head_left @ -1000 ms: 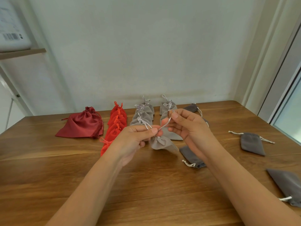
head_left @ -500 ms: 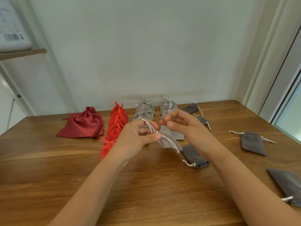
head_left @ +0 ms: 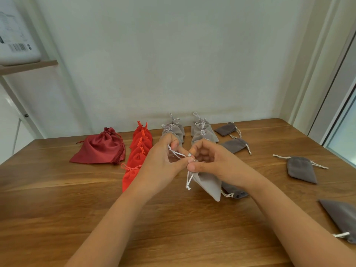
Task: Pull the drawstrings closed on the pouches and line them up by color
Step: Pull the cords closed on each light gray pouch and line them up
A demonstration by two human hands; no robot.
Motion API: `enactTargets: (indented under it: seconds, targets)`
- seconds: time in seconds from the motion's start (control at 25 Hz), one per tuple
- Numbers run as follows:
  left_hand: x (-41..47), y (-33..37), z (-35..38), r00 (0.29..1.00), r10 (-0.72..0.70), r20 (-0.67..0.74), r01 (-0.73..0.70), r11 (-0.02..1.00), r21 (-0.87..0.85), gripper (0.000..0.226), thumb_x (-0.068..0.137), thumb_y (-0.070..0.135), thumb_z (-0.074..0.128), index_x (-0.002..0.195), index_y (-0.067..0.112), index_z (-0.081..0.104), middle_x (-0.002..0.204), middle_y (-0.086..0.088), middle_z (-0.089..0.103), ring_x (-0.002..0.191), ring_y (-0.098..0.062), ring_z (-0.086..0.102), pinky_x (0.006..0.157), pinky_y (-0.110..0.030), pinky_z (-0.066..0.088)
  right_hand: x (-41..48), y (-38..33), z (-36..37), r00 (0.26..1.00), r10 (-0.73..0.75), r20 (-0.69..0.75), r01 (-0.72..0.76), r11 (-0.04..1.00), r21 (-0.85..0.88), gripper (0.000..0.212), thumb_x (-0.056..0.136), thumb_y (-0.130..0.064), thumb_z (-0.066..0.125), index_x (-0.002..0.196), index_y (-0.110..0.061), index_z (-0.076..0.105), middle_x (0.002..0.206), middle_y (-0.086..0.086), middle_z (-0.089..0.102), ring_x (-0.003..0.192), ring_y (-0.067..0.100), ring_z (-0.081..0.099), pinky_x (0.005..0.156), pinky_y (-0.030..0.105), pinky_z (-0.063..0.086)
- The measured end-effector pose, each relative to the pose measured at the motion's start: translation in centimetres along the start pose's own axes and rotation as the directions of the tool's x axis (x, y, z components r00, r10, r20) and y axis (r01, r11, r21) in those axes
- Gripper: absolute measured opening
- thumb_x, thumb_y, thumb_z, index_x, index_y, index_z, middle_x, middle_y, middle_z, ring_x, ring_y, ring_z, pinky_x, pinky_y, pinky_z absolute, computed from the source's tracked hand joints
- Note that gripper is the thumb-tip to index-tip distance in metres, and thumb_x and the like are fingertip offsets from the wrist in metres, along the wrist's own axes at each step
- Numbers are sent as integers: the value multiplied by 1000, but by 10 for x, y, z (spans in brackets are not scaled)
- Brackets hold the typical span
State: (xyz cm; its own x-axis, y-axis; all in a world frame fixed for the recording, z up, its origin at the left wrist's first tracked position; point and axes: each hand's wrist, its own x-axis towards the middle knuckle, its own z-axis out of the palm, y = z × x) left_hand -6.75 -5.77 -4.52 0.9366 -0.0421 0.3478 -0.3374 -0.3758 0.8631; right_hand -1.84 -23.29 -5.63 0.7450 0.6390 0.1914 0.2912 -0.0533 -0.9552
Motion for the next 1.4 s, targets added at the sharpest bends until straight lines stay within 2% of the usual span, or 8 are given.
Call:
enactTargets:
  seconds: [0.16, 0.28, 0.52, 0.68, 0.88, 1.08, 1.24, 1.4]
  targets:
    - [-1, -2, 4, 999, 52, -10, -52, 997, 57, 32, 78, 19, 68, 73, 22, 37, 74, 5, 63, 77, -18, 60, 76, -46, 52, 0, -2, -3, 998, 5, -67, -5, 1000, 2, 30, 64, -22, 80, 87, -19, 61, 82, -8, 68, 81, 15, 60, 80, 29, 50]
    - [0, -2, 5, 996, 80, -47, -74, 988, 132, 34, 82, 10, 64, 70, 21, 35, 68, 10, 52, 68, -9, 46, 65, -31, 41, 0, -4, -3, 996, 5, -86, 0, 998, 65, 26, 66, -12, 79, 84, -15, 61, 79, -7, 68, 76, 11, 61, 73, 22, 51]
    - [-1, -3, 7, 981, 99, -168, -59, 973, 225, 22, 83, 11, 68, 86, 32, 62, 78, 9, 63, 75, 2, 57, 65, -14, 44, -2, -4, 1, 995, -38, -96, 41, 999, 27, 22, 67, -16, 79, 84, -15, 64, 83, -6, 69, 80, 11, 64, 75, 22, 52]
    - [-2, -4, 9, 971, 136, -196, -86, 965, 247, 11, 84, 14, 69, 85, 25, 68, 79, 13, 66, 75, 3, 59, 62, -11, 44, -1, -5, 3, 991, 18, -136, -4, 995, 103, 15, 78, -27, 67, 87, -15, 65, 82, -4, 69, 76, 8, 63, 70, 20, 49]
    - [-2, -7, 7, 950, 217, -225, -154, 951, 269, 9, 83, 15, 71, 83, 24, 69, 78, 13, 68, 75, -1, 61, 64, -10, 44, 1, -1, 6, 988, 48, -147, -32, 993, 111, 31, 77, -29, 69, 103, -13, 73, 102, 2, 74, 103, 16, 66, 93, 28, 50]
    - [-1, -9, 7, 924, 270, -270, -195, 942, 274, 7, 79, 11, 75, 82, 17, 74, 79, 10, 69, 76, 0, 63, 65, -11, 46, 0, -7, 9, 964, 12, -266, 42, 980, 195, 17, 72, -11, 73, 89, -8, 75, 86, 3, 75, 86, 10, 70, 76, 17, 52]
    - [3, -11, 8, 912, 361, -198, -264, 882, 390, 12, 82, 18, 70, 92, 19, 76, 80, 7, 68, 80, -4, 61, 69, -11, 44, 1, -6, 9, 936, 52, -348, 8, 986, 168, 4, 81, -8, 69, 79, -10, 72, 78, 2, 71, 77, 12, 64, 73, 22, 49]
    - [3, -6, 12, 969, 229, -95, -180, 912, 369, 6, 85, 20, 69, 84, 21, 74, 78, 18, 66, 82, -2, 60, 73, -17, 43, 7, 2, 0, 881, 99, -462, -55, 993, 107, 15, 90, -8, 58, 77, -13, 61, 77, 2, 63, 73, 12, 56, 70, 27, 43]
